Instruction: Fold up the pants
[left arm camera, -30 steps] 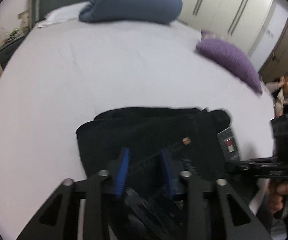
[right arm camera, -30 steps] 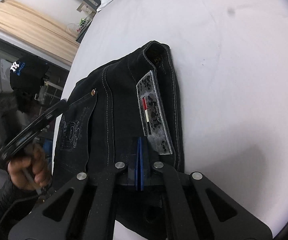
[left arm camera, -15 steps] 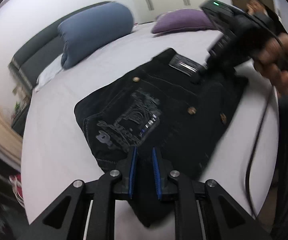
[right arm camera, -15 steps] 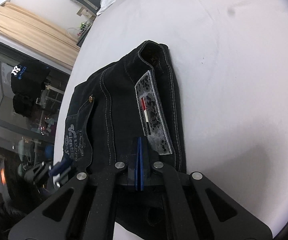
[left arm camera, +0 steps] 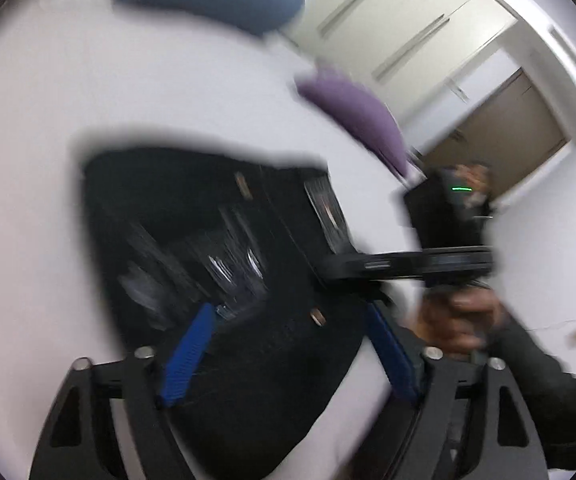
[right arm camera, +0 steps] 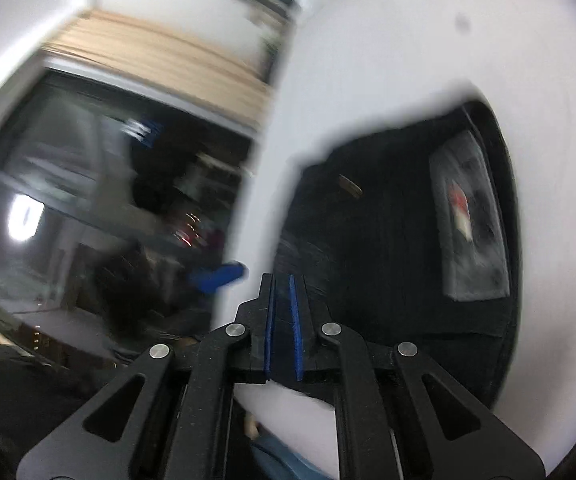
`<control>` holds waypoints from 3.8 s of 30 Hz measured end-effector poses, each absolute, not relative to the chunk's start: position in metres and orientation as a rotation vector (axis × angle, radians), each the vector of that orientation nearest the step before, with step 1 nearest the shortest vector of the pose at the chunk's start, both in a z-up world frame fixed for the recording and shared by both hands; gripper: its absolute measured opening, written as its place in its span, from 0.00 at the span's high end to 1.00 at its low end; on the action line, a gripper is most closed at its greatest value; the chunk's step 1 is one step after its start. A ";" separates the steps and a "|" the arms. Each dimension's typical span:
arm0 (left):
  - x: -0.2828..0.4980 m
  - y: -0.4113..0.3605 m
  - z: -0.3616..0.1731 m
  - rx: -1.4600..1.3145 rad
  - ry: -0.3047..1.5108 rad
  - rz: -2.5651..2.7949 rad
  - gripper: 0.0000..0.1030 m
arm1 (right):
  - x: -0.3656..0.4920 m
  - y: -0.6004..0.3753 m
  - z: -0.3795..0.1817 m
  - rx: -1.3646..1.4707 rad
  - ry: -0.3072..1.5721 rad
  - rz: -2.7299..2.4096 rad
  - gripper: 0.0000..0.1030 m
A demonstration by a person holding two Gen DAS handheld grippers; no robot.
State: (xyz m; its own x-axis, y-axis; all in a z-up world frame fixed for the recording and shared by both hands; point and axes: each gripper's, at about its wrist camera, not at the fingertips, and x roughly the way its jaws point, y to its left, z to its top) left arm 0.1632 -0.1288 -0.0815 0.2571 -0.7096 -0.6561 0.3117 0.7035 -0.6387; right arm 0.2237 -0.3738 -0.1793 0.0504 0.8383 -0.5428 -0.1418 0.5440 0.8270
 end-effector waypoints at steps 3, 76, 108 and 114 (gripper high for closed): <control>0.171 -0.118 -0.105 -0.480 1.137 -0.762 0.52 | 0.225 -0.411 -0.208 0.870 1.282 0.831 1.00; 0.335 0.162 -0.115 -0.686 1.088 -0.313 0.45 | 0.407 -0.218 -0.172 0.775 1.358 0.824 0.72; 0.043 0.002 0.180 -0.072 0.486 0.114 0.00 | -0.006 -0.200 0.175 0.062 0.437 0.348 0.00; 0.056 -0.001 0.152 -0.077 0.599 0.159 0.00 | -0.018 -0.199 0.165 0.049 0.519 0.318 0.00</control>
